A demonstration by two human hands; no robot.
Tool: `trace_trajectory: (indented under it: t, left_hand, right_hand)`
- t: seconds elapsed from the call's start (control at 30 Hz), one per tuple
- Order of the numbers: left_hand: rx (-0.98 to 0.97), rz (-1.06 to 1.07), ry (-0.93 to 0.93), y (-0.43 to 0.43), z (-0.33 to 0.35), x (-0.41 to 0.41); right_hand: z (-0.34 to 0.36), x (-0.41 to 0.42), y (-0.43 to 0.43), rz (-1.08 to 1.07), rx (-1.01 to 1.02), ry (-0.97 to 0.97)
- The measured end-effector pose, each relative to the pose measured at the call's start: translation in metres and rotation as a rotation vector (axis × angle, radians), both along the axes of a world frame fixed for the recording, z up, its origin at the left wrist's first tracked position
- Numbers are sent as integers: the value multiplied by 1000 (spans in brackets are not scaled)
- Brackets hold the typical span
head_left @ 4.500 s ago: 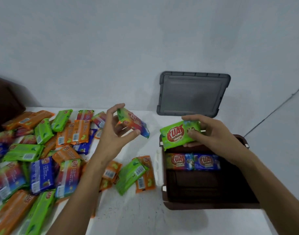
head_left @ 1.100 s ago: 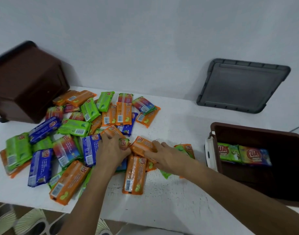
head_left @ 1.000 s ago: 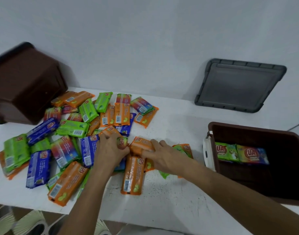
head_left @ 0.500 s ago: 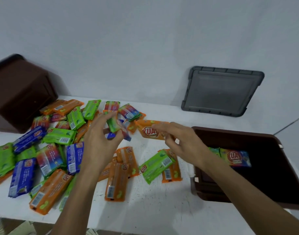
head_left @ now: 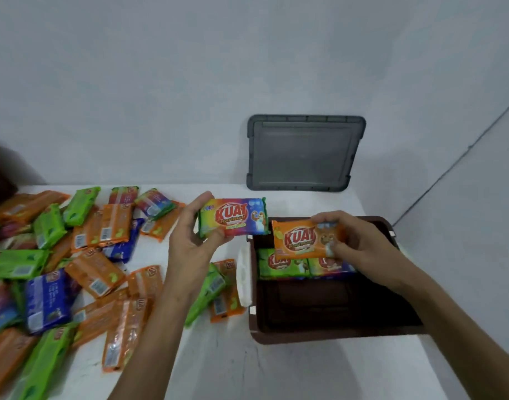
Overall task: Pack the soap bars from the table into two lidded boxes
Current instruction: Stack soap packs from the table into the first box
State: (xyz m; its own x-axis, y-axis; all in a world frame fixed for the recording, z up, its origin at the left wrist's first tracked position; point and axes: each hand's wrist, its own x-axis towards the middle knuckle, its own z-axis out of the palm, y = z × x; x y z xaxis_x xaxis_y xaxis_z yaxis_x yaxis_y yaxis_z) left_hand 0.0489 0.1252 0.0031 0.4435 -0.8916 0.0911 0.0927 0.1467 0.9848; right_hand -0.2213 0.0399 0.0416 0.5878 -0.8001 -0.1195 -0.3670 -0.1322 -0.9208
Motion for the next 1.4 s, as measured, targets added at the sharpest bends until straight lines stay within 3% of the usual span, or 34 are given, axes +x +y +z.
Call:
trace_trajectory:
  t: [0.3, 0.53, 0.77, 0.83, 0.9, 1.0, 1.1, 1.17, 1.3, 1.4]
  left_hand:
    - [95, -28, -23, -10, -26, -39]
    - [127, -10, -25, -10, -26, -40]
    - [138, -34, -86, -10, -21, -41]
    - [121, -52, -71, -10, -16, -43]
    - [91, -68, -34, -10, -10, -47]
    - [60, -108, 21, -12, -3, -58]
    - [64, -183, 14, -15, -1, -68]
    - [101, -228, -77, -17, -2, -69]
    - [133, -197, -677, -20, -13, -59]
    - [138, -108, -886, -20, -28, -54]
  right_hand:
    - [-74, 8, -32, 12, 337, 23]
    - [-95, 20, -39, 218, -101, 443]
    - [-84, 16, -34, 224, -177, 529]
    - [-70, 15, -31, 125, -212, 449]
    - [-52, 16, -23, -9, -164, 215]
    - [-26, 22, -9, -104, 193, -228]
    - [-22, 23, -4, -131, 305, -362]
    - [-22, 17, -4, -187, 306, -366]
    - [-24, -17, -11, -221, 212, -249]
    - [-26, -47, -21, -242, 189, -134]
